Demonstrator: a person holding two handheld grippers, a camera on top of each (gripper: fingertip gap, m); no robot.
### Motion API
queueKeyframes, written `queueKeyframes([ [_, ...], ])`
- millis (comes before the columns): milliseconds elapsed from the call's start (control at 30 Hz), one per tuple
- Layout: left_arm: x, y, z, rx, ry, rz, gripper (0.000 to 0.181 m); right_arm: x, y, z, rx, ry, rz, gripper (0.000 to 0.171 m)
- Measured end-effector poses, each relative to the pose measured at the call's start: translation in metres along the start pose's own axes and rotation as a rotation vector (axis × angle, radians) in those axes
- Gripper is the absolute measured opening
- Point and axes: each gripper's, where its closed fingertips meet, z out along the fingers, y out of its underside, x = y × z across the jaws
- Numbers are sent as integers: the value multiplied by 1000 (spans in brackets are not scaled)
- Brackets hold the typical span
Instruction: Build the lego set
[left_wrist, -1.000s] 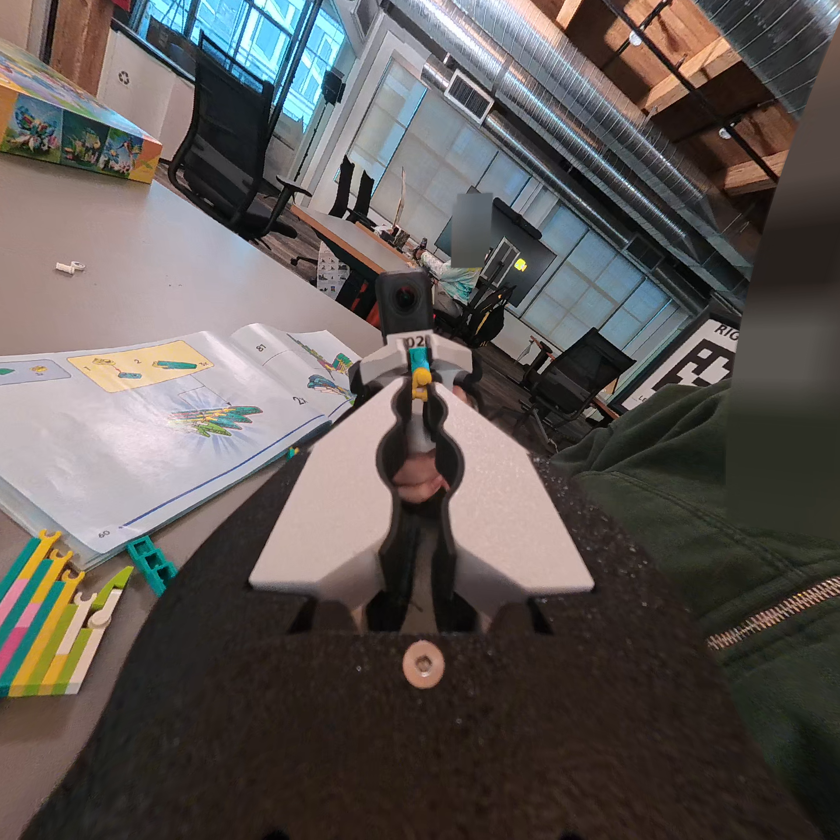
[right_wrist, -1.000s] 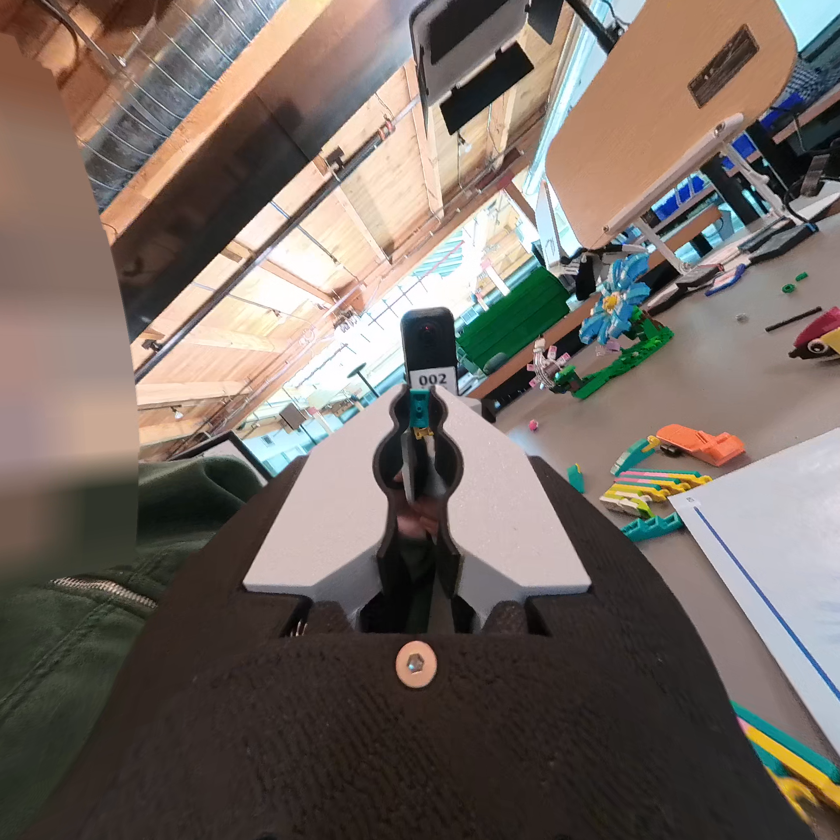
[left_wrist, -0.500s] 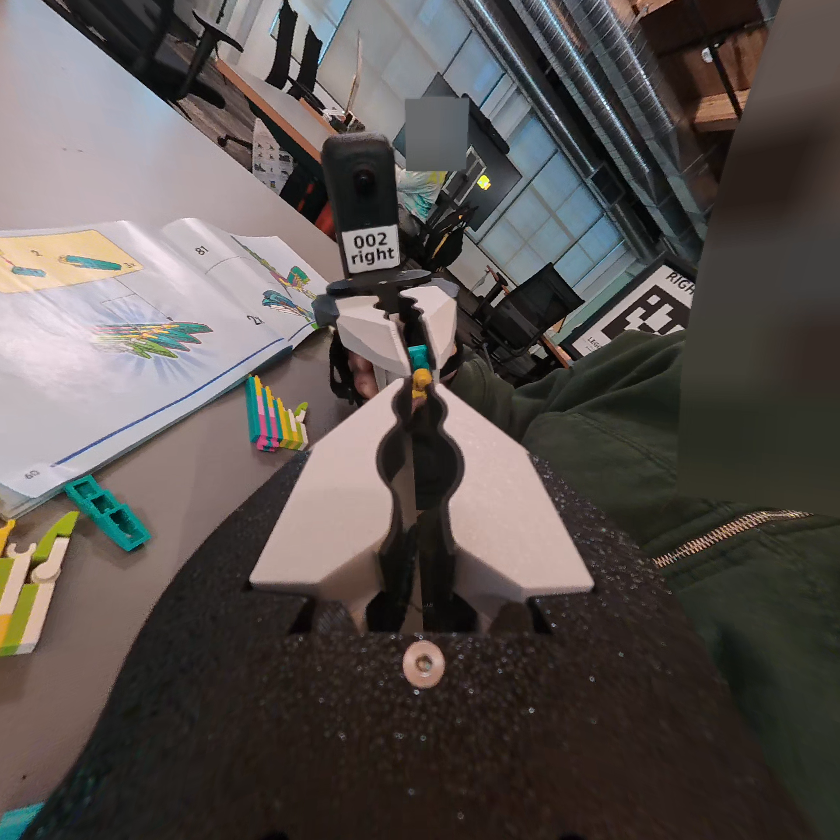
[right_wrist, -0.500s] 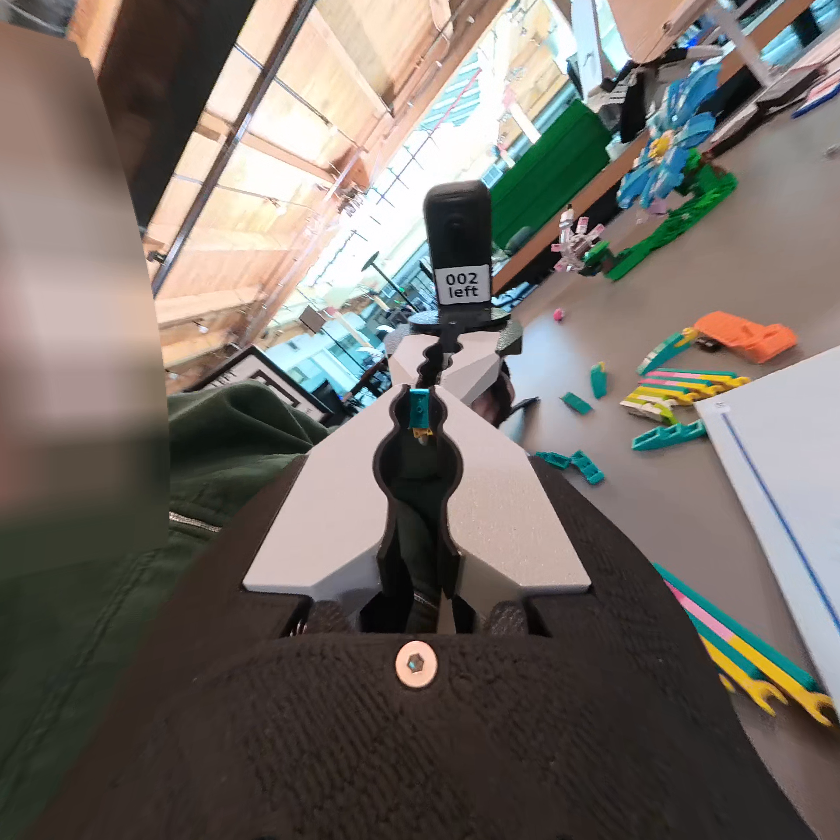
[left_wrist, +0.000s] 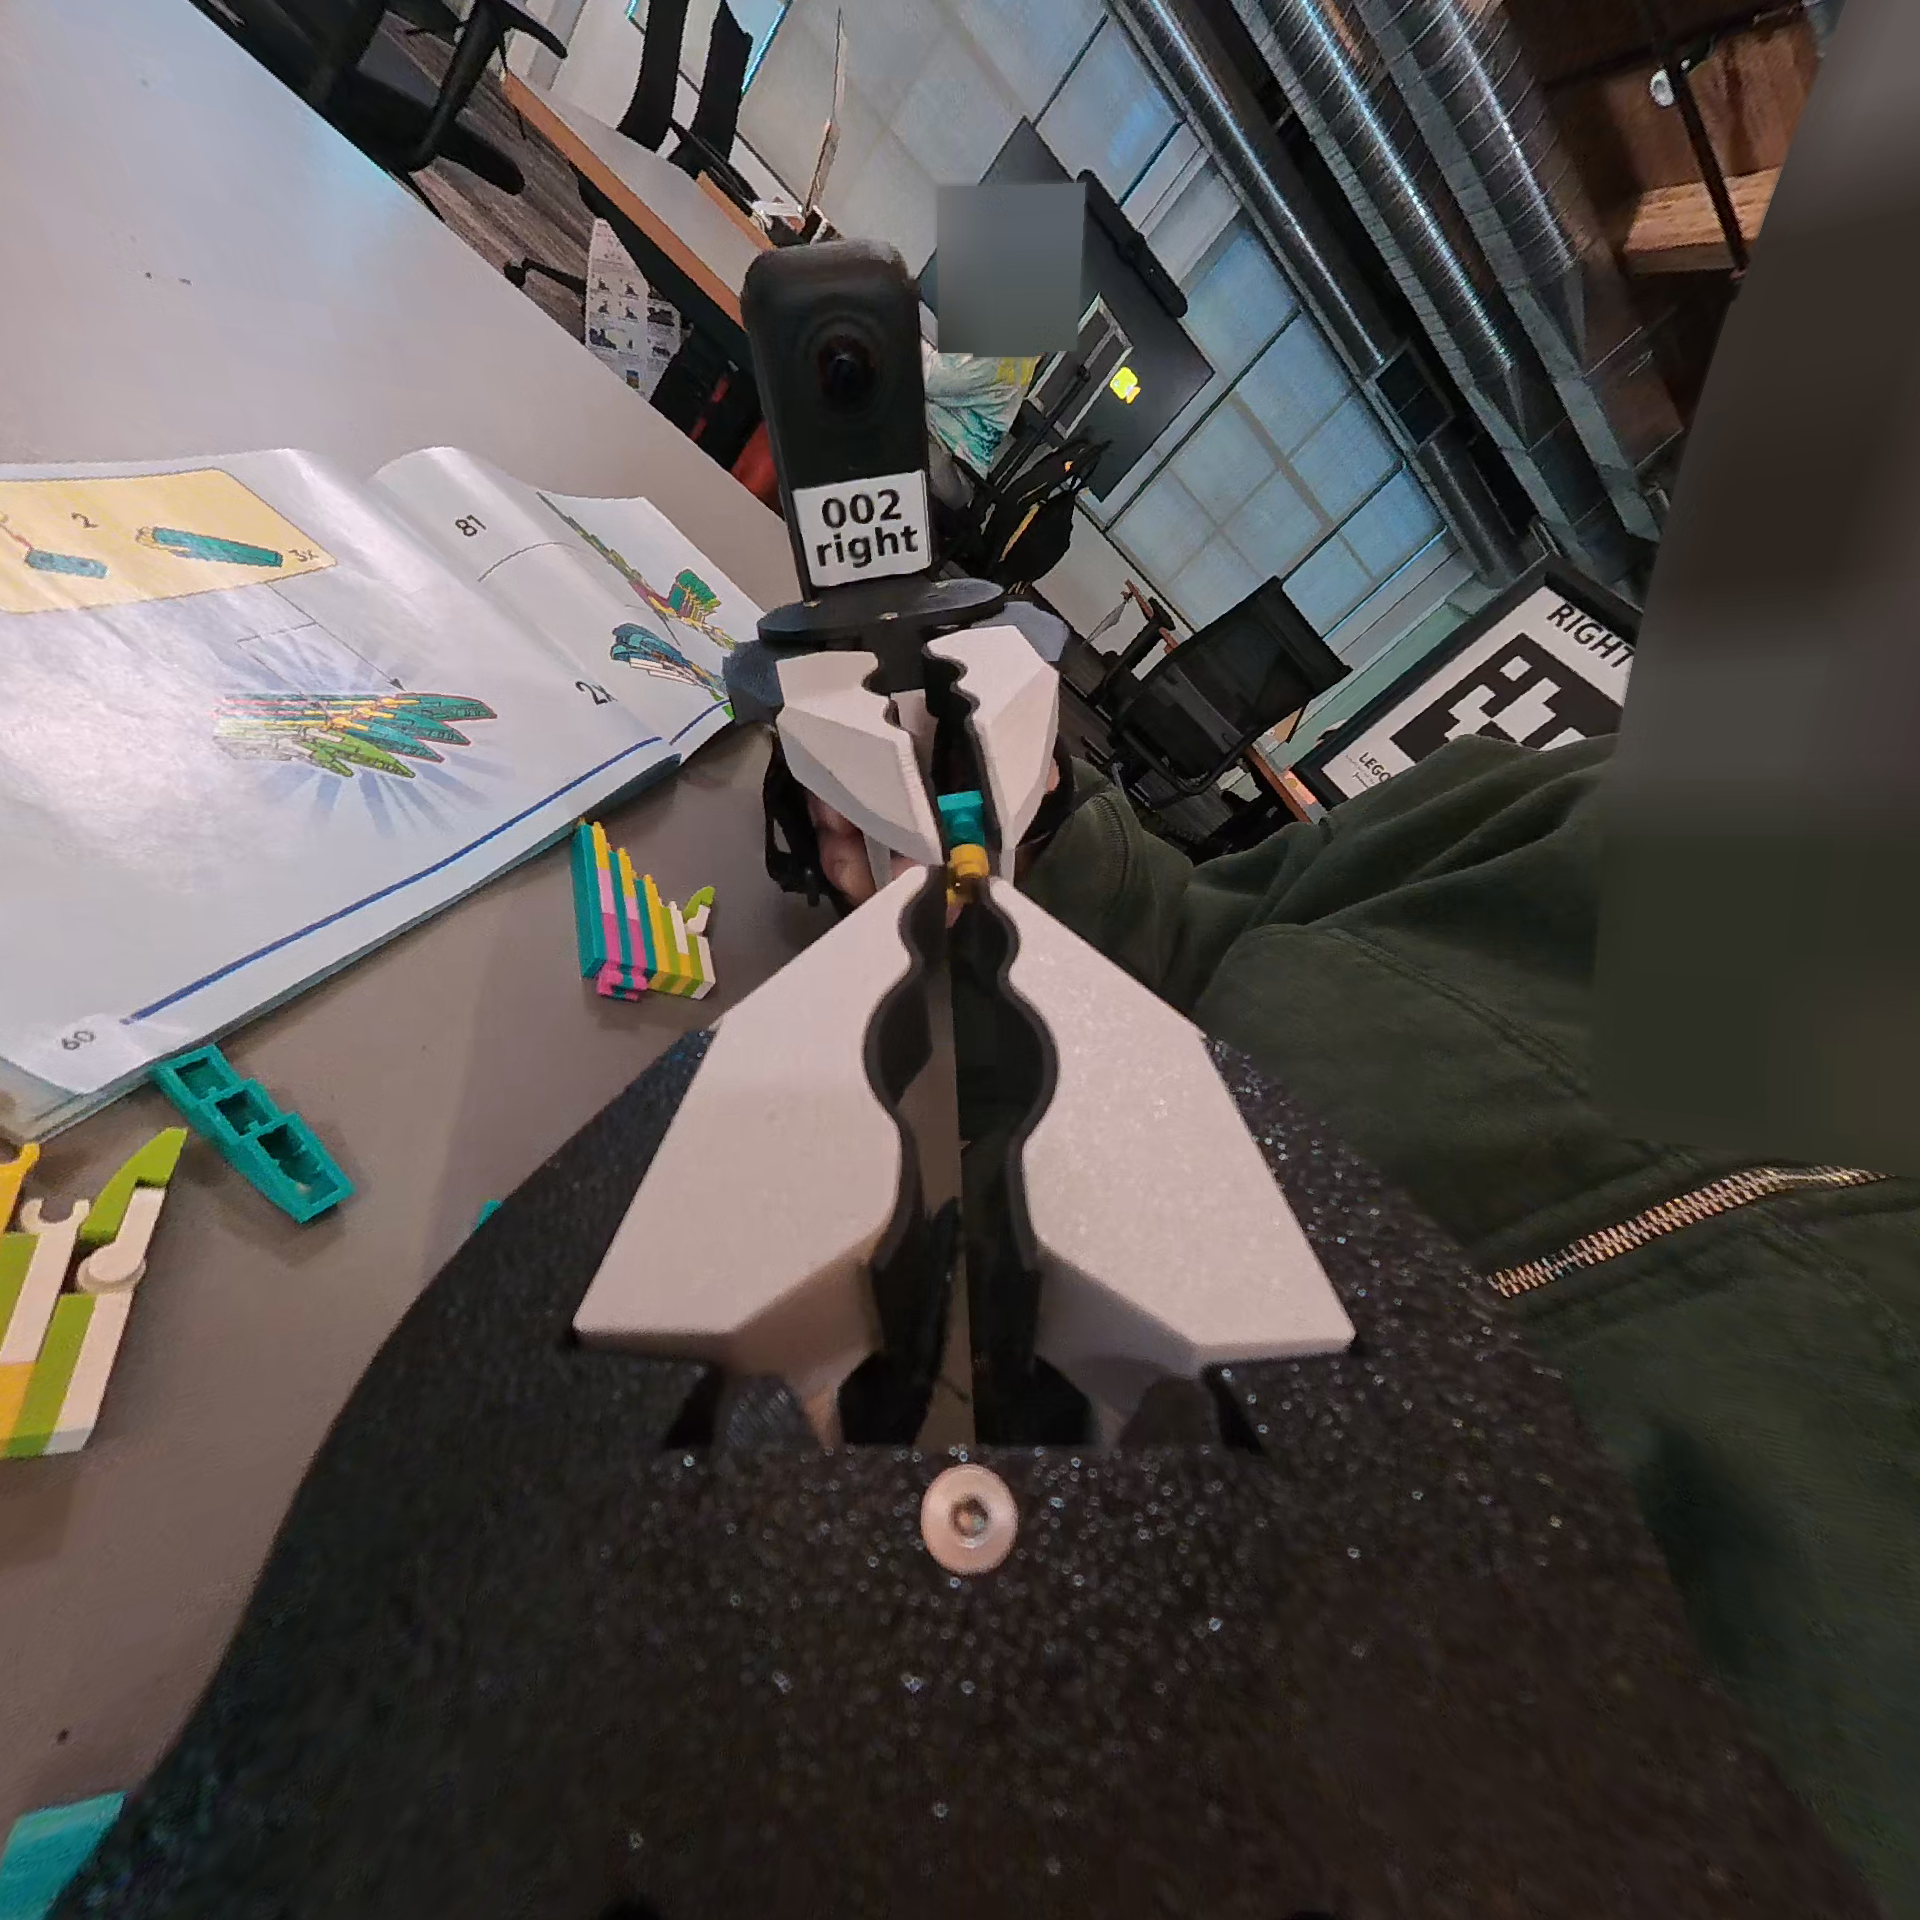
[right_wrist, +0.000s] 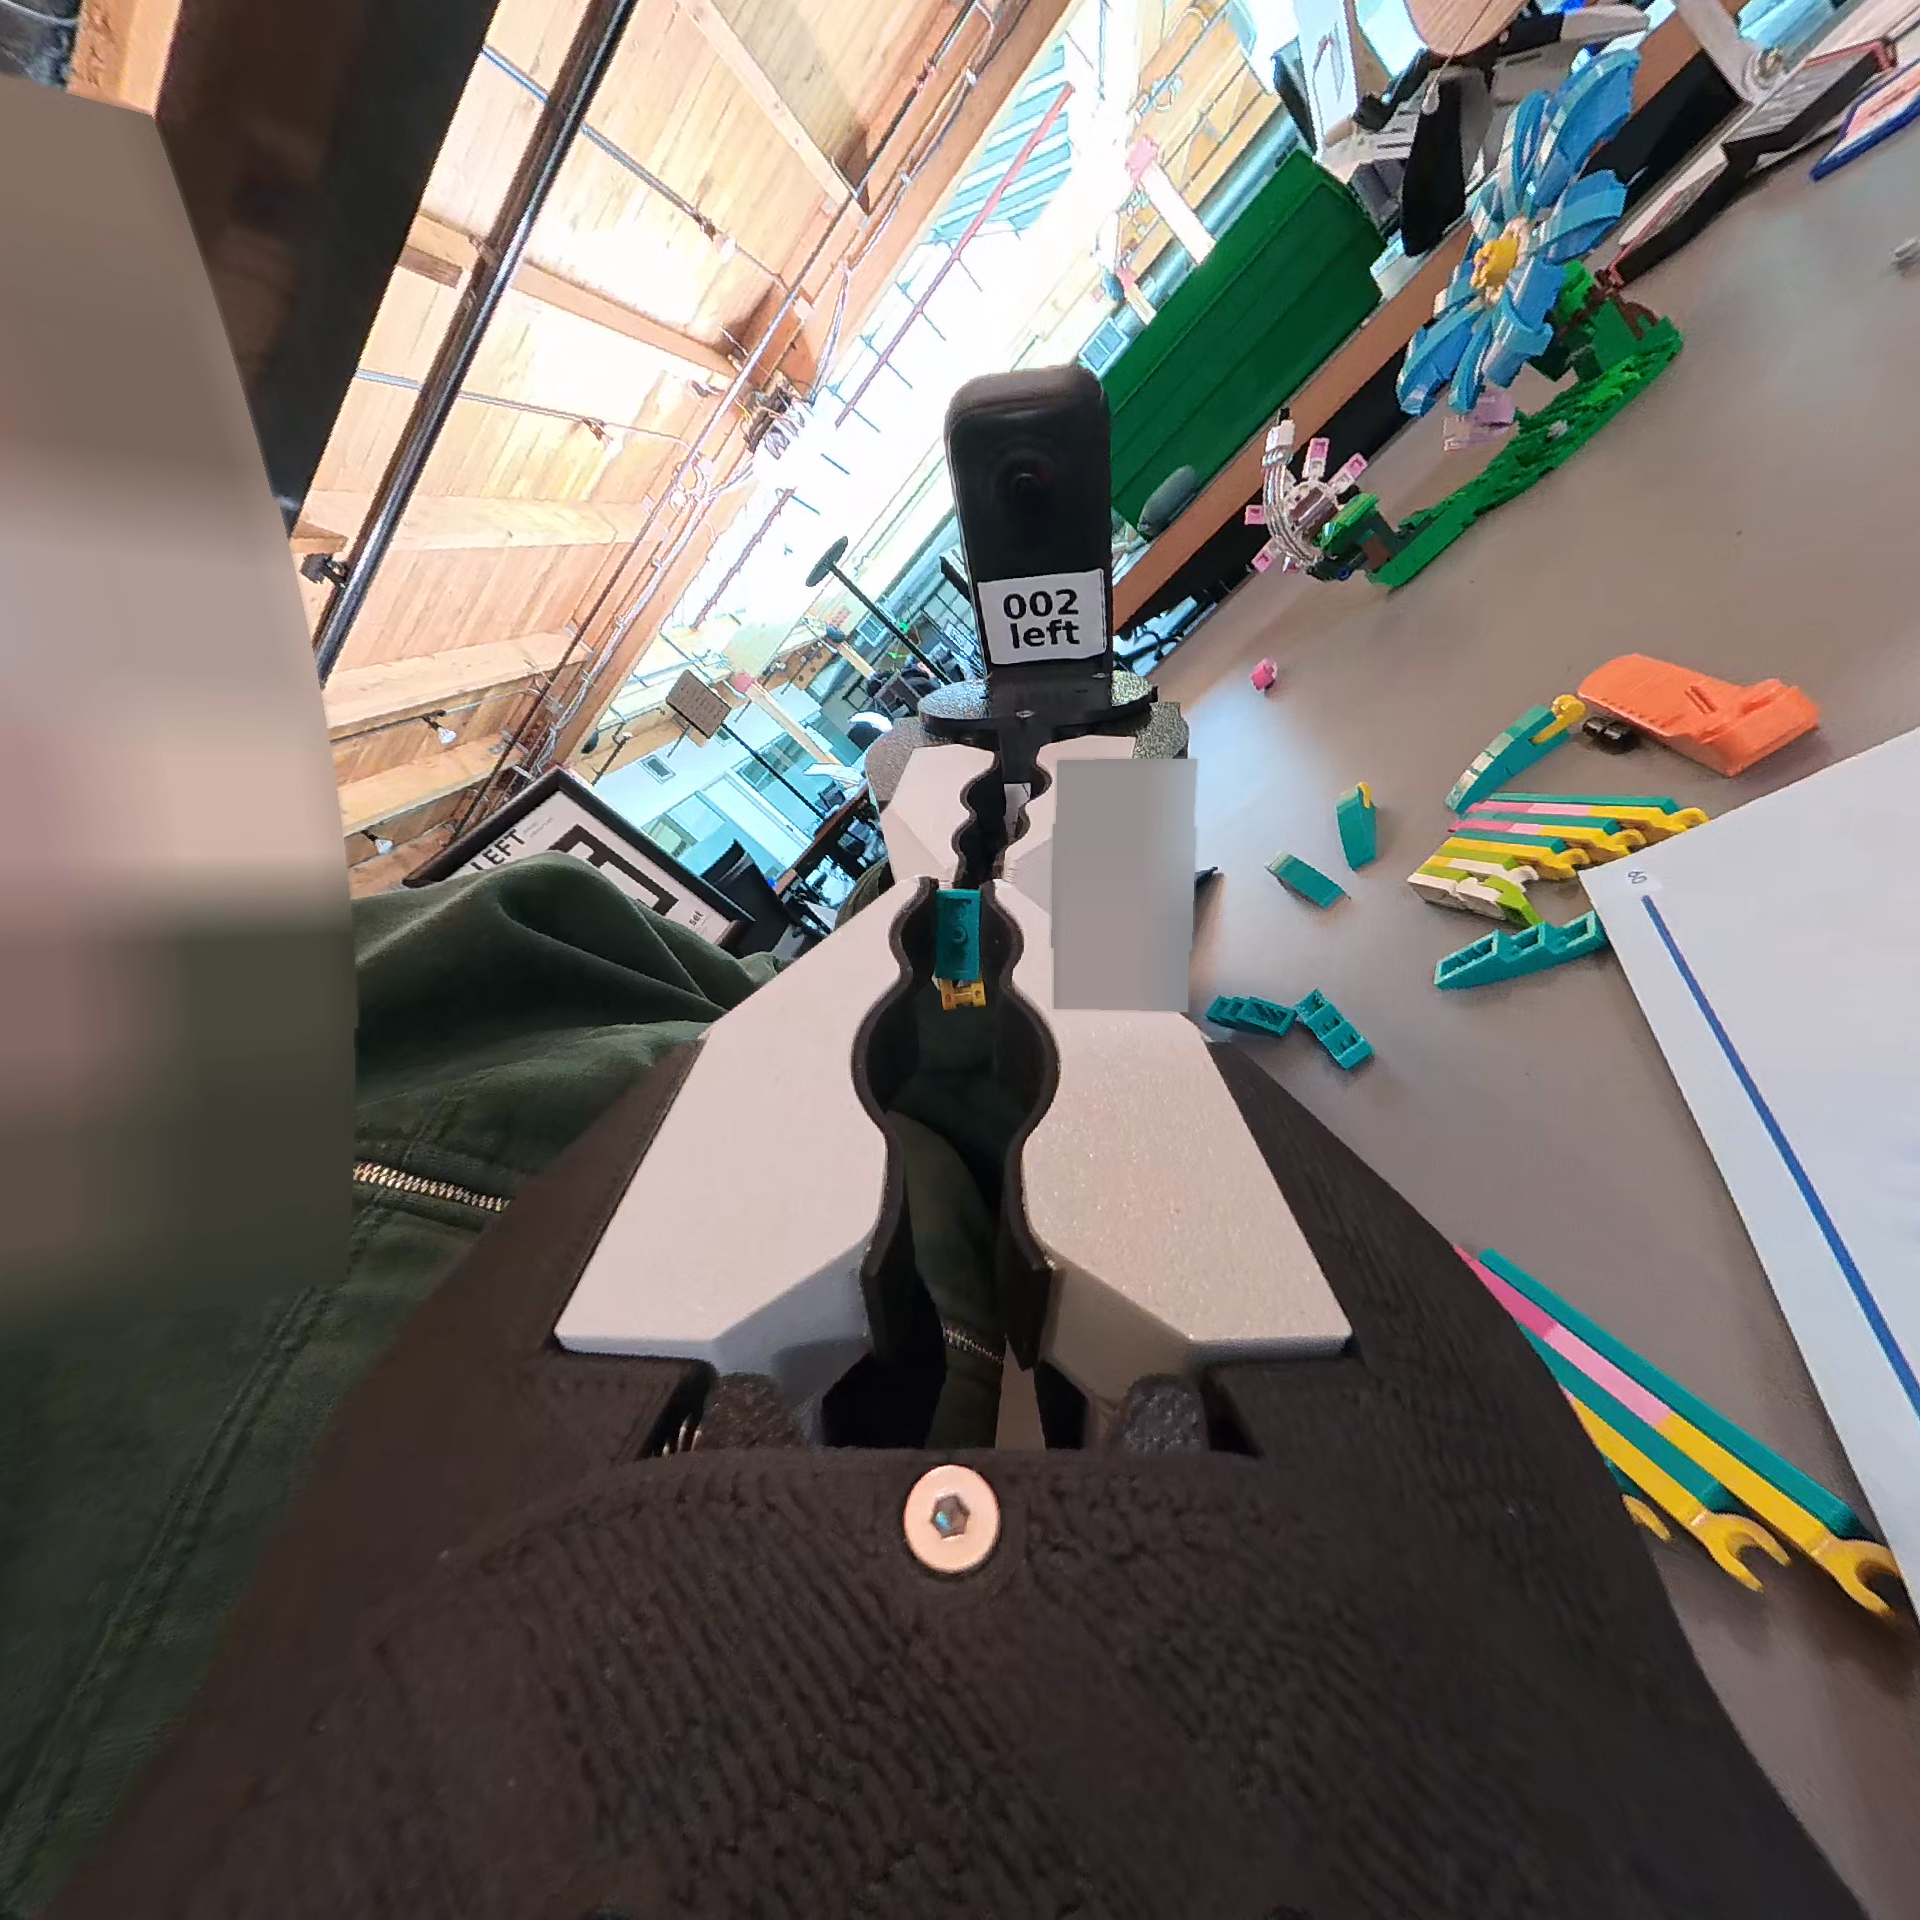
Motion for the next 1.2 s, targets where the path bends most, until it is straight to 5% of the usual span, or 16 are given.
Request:
queueKeyframes([
  [900, -17, 8, 0, -47, -116, 18, 0, 15, 5, 0, -27, 88, -21, 7],
  [1200, -19, -18, -1, 80, -204, 134, 0, 20, -26, -6, 232, 105, -28, 6],
])
